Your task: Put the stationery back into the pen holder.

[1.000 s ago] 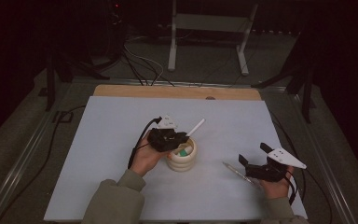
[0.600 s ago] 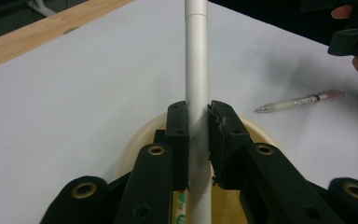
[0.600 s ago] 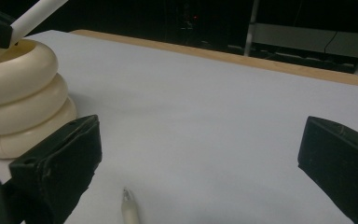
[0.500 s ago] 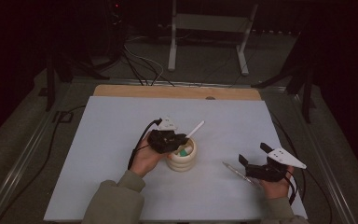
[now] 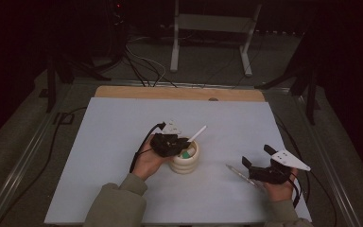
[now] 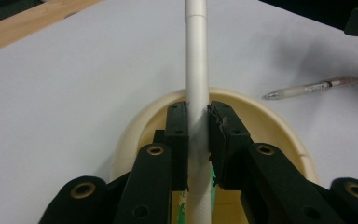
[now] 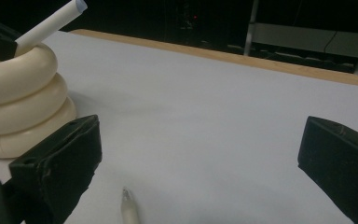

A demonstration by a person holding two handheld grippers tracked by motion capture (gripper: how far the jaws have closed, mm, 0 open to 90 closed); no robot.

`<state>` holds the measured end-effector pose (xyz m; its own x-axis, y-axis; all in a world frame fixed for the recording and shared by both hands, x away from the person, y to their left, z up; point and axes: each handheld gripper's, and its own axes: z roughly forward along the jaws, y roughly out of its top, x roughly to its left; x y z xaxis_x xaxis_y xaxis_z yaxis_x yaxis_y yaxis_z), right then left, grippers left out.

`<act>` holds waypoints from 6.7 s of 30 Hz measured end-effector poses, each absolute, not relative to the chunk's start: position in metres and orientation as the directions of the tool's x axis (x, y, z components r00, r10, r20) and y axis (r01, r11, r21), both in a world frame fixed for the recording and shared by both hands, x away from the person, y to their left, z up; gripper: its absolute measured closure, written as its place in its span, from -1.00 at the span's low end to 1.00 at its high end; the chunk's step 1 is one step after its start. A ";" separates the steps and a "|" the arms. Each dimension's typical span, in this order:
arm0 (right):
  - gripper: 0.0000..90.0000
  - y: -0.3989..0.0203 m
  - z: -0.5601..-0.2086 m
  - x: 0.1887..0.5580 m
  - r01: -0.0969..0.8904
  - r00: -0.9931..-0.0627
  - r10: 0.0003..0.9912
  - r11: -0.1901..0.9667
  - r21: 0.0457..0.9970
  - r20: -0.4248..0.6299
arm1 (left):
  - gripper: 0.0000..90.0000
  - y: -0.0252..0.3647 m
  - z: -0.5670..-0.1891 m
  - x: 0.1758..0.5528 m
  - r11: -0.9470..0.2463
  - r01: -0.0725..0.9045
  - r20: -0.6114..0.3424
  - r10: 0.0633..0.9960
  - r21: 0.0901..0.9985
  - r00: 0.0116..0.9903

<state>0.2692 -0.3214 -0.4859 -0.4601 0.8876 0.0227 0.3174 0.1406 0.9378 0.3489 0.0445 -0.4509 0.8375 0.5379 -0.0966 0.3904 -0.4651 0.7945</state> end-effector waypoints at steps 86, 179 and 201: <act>-1.00 -0.321 -0.487 0.270 0.327 -0.466 0.884 0.144 0.934 0.027 | -0.99 0.201 -0.472 0.300 -0.168 0.389 -0.074 0.841 0.906 0.536; -0.70 -0.281 -0.469 0.319 0.648 -0.713 0.699 0.634 0.422 0.045 | -0.99 0.214 -0.474 0.282 -0.133 0.369 -0.082 0.855 0.920 0.512; 0.78 -0.257 -0.488 0.318 0.619 -0.770 0.637 0.757 0.209 -0.025 | -0.99 0.210 -0.476 0.282 -0.146 0.375 -0.075 0.854 0.916 0.515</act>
<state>0.3184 -0.2571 -0.4876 -0.7705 0.6370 -0.0248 0.6191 0.7569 0.2093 0.2824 0.2104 -0.4756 0.5151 0.8538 -0.0750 0.3748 -0.1457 0.9156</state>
